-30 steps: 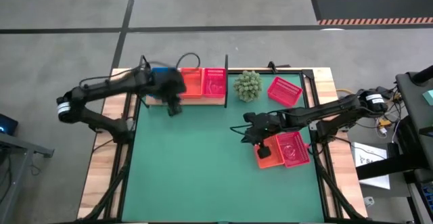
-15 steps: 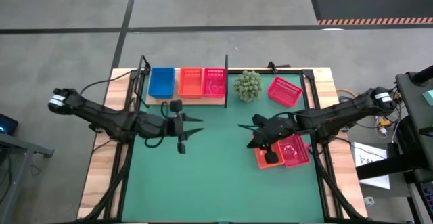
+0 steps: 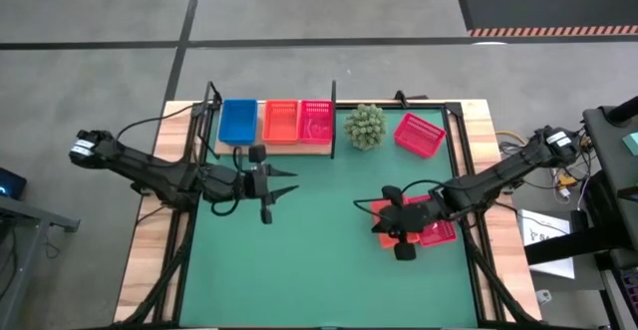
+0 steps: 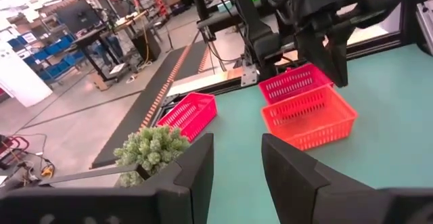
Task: Stack baskets on shelf by color
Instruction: Stack the top red bin on the red bin on the shelf
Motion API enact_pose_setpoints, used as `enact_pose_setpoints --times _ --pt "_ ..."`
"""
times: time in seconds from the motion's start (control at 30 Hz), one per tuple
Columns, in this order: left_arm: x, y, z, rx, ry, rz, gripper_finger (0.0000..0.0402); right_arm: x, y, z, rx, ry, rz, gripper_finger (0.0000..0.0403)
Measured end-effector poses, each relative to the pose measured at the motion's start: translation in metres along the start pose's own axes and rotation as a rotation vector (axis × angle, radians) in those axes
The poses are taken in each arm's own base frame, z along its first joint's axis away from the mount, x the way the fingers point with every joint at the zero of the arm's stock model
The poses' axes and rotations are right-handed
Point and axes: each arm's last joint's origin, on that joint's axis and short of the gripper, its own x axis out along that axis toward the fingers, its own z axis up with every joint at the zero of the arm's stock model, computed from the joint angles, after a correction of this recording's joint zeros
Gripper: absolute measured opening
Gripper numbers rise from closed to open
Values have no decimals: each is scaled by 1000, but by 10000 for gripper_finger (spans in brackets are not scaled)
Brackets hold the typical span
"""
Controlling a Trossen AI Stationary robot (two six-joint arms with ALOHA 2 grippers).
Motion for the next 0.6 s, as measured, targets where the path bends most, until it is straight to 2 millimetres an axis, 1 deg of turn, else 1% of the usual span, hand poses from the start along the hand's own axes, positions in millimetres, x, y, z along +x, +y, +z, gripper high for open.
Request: enact_pose_setpoints --times 0.2,0.3,0.37,0.5,0.6 --pt "1 -2 -3 -2 9 -7 109 -8 16 1 119 37 -34 11" --pt "1 -2 -3 6 8 -6 109 -11 21 4 179 99 -76 11" --pt "-1 0 -2 20 2 -5 109 -16 20 7 281 176 -135 11" --pt "-11 8 3 94 -9 60 109 -36 1 8 582 403 -390 11" --pt "-22 17 5 131 12 127 109 -53 -22 7 746 536 -594 11"
